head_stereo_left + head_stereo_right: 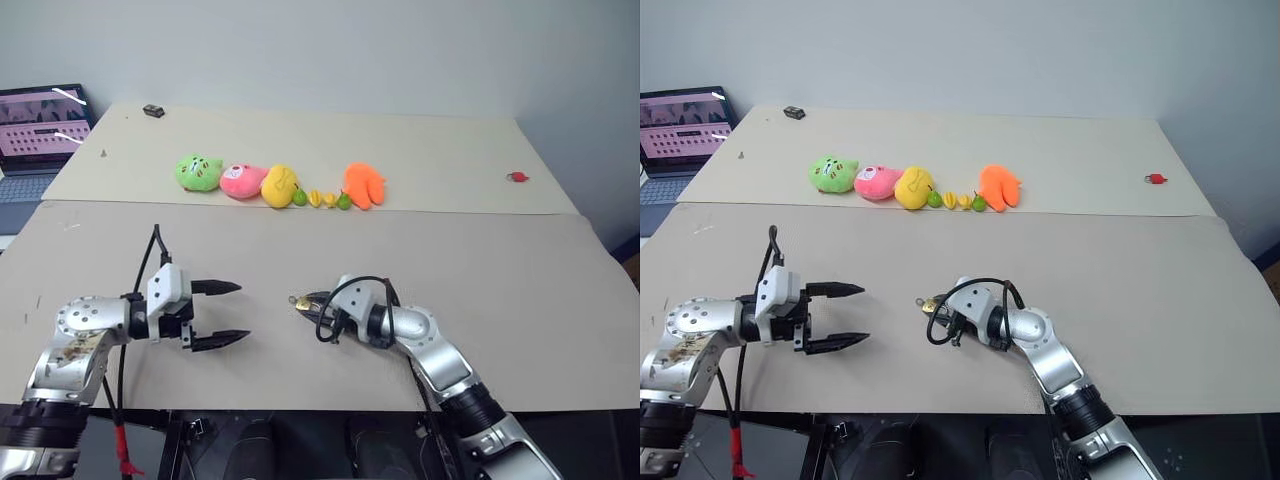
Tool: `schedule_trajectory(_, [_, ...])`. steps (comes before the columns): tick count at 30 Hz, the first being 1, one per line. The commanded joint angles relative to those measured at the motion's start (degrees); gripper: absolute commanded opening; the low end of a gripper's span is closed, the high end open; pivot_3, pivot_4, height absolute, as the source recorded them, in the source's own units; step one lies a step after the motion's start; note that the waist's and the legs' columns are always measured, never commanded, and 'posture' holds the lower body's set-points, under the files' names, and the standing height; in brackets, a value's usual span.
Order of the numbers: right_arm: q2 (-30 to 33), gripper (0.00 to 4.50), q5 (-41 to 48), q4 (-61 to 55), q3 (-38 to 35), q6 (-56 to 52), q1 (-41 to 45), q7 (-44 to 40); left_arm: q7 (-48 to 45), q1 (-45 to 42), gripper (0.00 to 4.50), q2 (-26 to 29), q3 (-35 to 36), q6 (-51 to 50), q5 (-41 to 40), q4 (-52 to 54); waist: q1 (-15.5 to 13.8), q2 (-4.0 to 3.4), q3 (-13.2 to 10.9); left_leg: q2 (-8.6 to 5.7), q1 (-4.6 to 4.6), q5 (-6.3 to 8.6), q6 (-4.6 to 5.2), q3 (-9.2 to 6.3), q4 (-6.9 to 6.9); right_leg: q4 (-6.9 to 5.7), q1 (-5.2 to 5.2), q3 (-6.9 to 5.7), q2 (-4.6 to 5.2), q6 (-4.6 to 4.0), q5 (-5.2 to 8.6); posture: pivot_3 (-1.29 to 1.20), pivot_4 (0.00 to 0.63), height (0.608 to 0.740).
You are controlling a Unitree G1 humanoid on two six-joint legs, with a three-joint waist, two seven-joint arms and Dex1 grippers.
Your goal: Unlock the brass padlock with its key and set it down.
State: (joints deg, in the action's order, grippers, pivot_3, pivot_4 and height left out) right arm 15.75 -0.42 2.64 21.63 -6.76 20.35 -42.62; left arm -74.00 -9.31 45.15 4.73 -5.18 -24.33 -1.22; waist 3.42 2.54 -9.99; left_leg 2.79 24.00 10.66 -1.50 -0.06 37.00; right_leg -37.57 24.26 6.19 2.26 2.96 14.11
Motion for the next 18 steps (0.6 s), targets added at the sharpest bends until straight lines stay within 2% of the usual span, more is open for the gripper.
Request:
schedule_trajectory(1, [0.41, 1.39, 0.92, 1.27, -2.00, 0.49, 0.65, -0.03, 0.83, -0.83, 4.50, -0.44, 0.24, 0.23, 0.17, 0.23, -0.02, 0.00, 0.00, 0.00, -0.01, 0.00, 0.00, 0.00, 0.00, 0.00, 0.00, 0.00, 0.00, 0.00, 0.00, 0.00, 0.150, 0.717])
schedule_trajectory(2, [0.35, 1.91, 0.89, 1.69, -2.17, 0.23, 0.88, 0.23, 0.96, -0.70, 4.50, -0.56, 0.21, 0.24, 0.21, 0.36, -0.03, 0.00, 0.00, 0.00, -0.01, 0.00, 0.00, 0.00, 0.00, 0.00, 0.00, 0.00, 0.00, 0.02, 0.01, 0.00, 0.150, 0.717])
schedule_trajectory(3, [0.40, 2.11, 0.56, 2.18, -2.05, -0.01, 1.11, 0.53, 1.10, -0.55, 4.50, -0.67, 0.21, 0.24, 0.22, 0.53, -0.06, 0.00, 0.00, 0.00, -0.01, 0.00, 0.00, 0.00, 0.01, 0.00, -0.01, 0.00, 0.00, 0.02, 0.01, 0.00, 0.150, 0.717])
schedule_trajectory(7, [0.90, 3.41, 0.65, 2.78, -1.15, -1.25, 1.16, -0.73, 1.93, -0.05, 4.50, -0.99, 0.41, -0.02, 0.08, 1.26, -0.02, 0.00, 0.00, 0.00, -0.01, 0.00, 0.00, 0.00, 0.01, 0.00, 0.00, 0.00, 0.00, 0.00, 0.00, 0.00, 0.150, 0.717])
schedule_trajectory(18, [1.63, 3.41, -0.42, 2.76, 0.51, 0.43, 1.07, -2.65, 4.24, 0.51, 4.50, -1.64, 0.90, -0.06, -0.20, 1.82, -0.05, 0.00, 0.00, 0.00, -0.01, 0.00, 0.00, 0.00, 0.01, 0.00, -0.01, 0.00, 0.00, -0.01, 0.01, 0.00, 0.150, 0.717])
